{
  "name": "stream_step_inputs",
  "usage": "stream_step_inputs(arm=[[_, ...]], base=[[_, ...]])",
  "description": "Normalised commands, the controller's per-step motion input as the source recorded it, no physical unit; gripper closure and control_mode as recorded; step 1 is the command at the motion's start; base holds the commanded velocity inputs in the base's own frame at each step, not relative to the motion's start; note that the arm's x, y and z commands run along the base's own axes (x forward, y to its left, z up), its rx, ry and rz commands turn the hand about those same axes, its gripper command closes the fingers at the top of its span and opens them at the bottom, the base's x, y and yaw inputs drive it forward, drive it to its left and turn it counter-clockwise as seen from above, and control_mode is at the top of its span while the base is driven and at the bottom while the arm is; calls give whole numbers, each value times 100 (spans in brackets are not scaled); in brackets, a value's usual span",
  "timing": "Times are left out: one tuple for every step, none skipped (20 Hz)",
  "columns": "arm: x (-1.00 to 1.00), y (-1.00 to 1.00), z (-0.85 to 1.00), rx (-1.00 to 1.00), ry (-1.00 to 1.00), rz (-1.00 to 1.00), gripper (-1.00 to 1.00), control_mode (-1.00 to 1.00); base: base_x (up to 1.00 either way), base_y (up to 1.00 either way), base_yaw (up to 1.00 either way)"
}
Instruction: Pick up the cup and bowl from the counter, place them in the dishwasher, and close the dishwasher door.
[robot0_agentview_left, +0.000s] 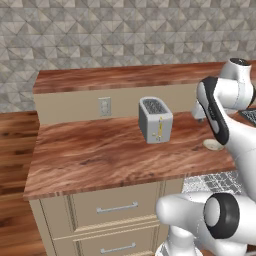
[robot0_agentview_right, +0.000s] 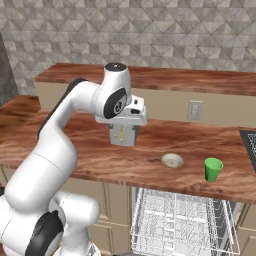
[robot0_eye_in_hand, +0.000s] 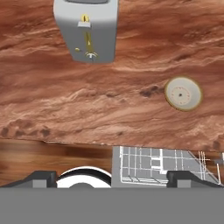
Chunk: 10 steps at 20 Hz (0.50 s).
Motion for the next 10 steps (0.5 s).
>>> stream_step_inputs(arm=[[0, -39, -16, 0, 0, 0, -100, -100], [0, -40, -17, 0, 0, 0, -100, -100], [0, -41, -19, 0, 0, 0, -100, -100], [0, -42, -19, 0, 0, 0, -100, -100], [0, -42, -19, 0, 0, 0, -100, -100], [0, -43, -19, 0, 0, 0, -100, -100], [0, -41, -14, 0, 0, 0, -100, -100], [0, -41, -13, 0, 0, 0, -100, -100], [0, -39, -10, 0, 0, 0, -100, -100], [0, -39, -8, 0, 0, 0, -100, -100]], base=[[0, 0, 0], [0, 0, 0], [0, 0, 0], [0, 0, 0], [0, 0, 0], [0, 0, 0], [0, 0, 0], [0, 0, 0], [0, 0, 0], [0, 0, 0]])
